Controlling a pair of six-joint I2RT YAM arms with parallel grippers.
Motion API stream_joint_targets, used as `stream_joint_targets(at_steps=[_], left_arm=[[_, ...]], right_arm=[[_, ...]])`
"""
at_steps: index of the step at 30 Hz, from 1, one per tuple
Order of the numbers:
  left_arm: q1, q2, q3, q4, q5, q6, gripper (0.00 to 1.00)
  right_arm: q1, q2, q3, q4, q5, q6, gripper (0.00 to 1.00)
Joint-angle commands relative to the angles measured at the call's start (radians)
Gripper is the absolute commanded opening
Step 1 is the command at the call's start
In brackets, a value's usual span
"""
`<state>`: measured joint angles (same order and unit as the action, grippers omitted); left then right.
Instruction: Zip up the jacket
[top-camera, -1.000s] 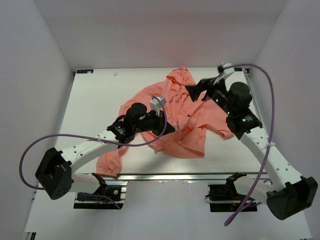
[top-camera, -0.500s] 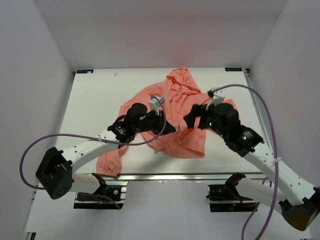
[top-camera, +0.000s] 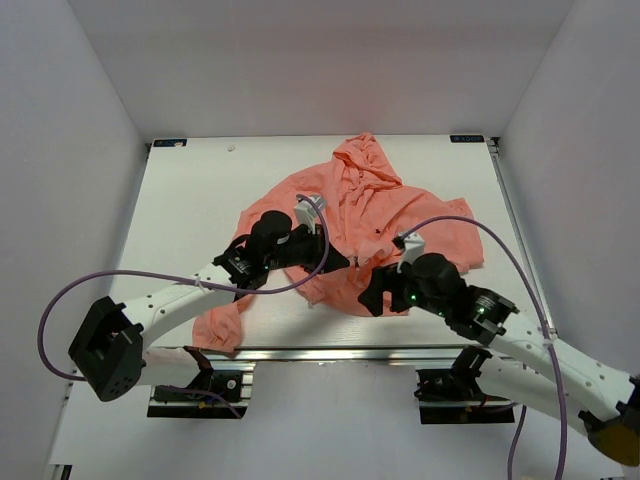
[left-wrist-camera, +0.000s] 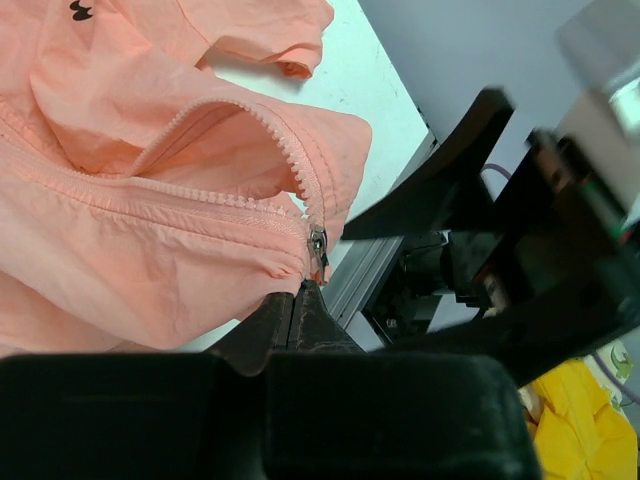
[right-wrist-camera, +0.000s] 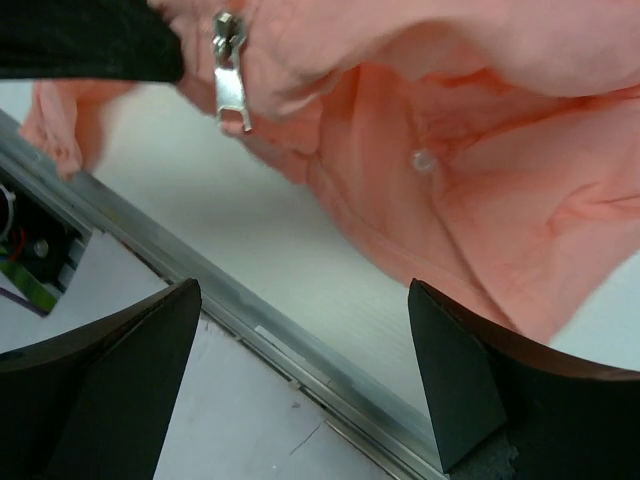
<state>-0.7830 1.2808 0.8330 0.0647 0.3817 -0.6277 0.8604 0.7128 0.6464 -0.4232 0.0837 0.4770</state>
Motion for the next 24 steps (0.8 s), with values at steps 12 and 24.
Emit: stream_joint_targets(at_steps=[12, 24], left_arm=[[-0.004, -0.069, -0.038, 0.050, 0.006, -0.026, 0.00], [-0.002, -0.083, -0.046, 0.058, 0.008, -0.029, 0.00]], right_arm=[[0.292, 0.189, -0.051, 0.357, 0.505, 0.118, 0.68], [0.301, 0.243, -0.077, 0.463, 0.539, 0.094, 0.52]])
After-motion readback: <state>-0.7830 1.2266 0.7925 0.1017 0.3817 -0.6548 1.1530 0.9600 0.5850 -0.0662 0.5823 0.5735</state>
